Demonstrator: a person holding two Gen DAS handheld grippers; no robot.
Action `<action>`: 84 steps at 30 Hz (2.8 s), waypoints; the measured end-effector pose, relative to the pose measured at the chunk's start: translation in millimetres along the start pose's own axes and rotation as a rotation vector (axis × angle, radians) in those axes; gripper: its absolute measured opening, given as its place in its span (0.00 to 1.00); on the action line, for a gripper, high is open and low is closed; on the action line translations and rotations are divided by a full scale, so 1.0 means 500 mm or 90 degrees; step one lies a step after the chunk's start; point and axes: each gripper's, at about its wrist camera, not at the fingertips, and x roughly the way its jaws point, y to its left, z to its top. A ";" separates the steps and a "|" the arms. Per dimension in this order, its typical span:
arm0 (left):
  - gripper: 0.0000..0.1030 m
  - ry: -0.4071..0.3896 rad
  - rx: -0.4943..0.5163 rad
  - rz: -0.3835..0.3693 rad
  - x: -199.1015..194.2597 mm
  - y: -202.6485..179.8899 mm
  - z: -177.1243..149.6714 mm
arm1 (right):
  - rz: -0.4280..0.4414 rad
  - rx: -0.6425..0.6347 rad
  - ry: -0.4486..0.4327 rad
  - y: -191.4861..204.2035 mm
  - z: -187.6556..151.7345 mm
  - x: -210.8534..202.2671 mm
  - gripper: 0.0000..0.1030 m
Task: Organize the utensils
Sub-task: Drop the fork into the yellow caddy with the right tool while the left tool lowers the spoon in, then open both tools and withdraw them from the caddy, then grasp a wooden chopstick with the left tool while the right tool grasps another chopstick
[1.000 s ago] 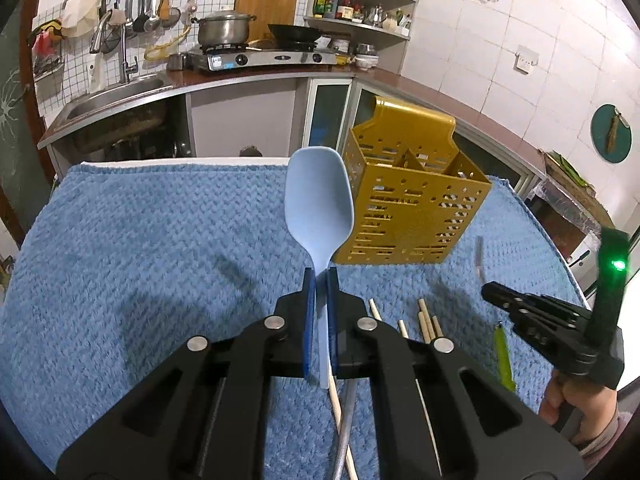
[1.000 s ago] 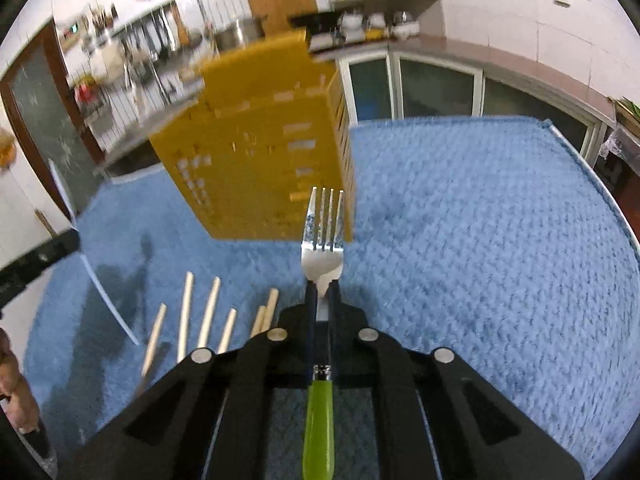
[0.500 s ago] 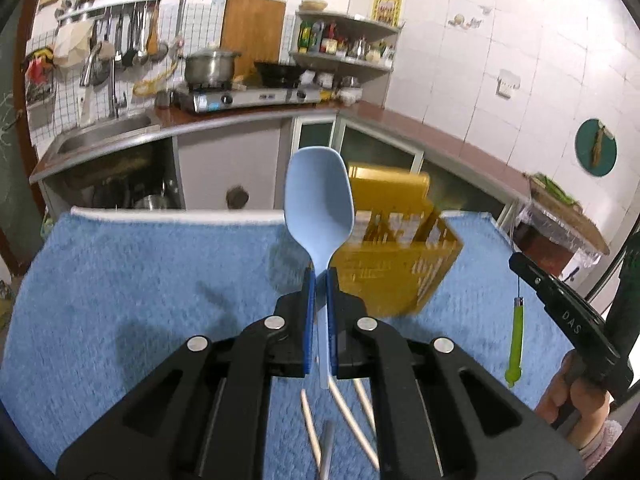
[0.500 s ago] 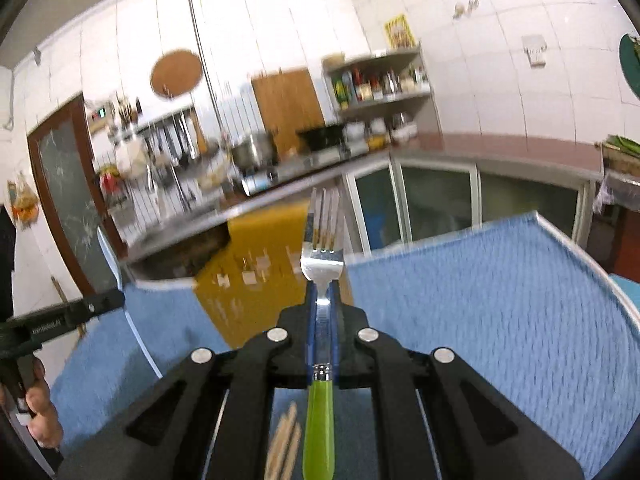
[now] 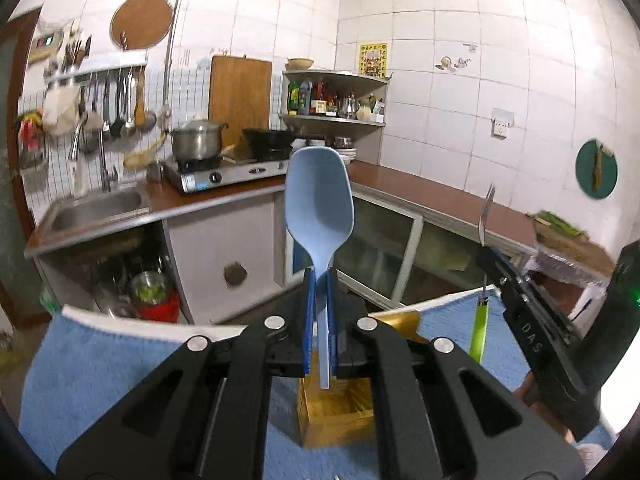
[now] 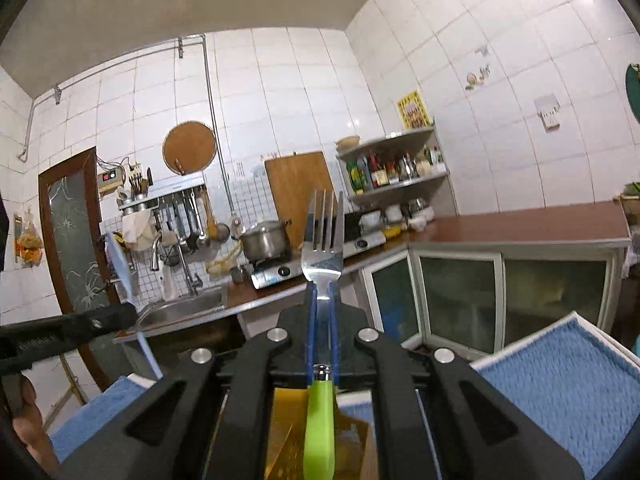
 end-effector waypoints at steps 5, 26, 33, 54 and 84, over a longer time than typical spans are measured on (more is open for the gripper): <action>0.04 0.008 0.006 -0.002 0.079 -0.003 -0.035 | 0.004 0.001 -0.013 -0.006 -0.029 0.042 0.06; 0.04 0.074 0.005 0.028 0.159 0.018 -0.165 | -0.026 -0.103 0.021 0.014 -0.160 0.012 0.06; 0.04 0.082 0.006 0.035 0.160 0.020 -0.169 | -0.033 -0.108 0.069 0.009 -0.190 0.005 0.05; 0.85 0.101 -0.047 0.051 -0.023 0.095 -0.193 | -0.070 -0.057 0.204 -0.040 -0.176 -0.113 0.41; 0.95 0.146 -0.036 0.089 -0.167 0.096 -0.408 | -0.102 -0.090 0.259 0.038 -0.299 -0.305 0.76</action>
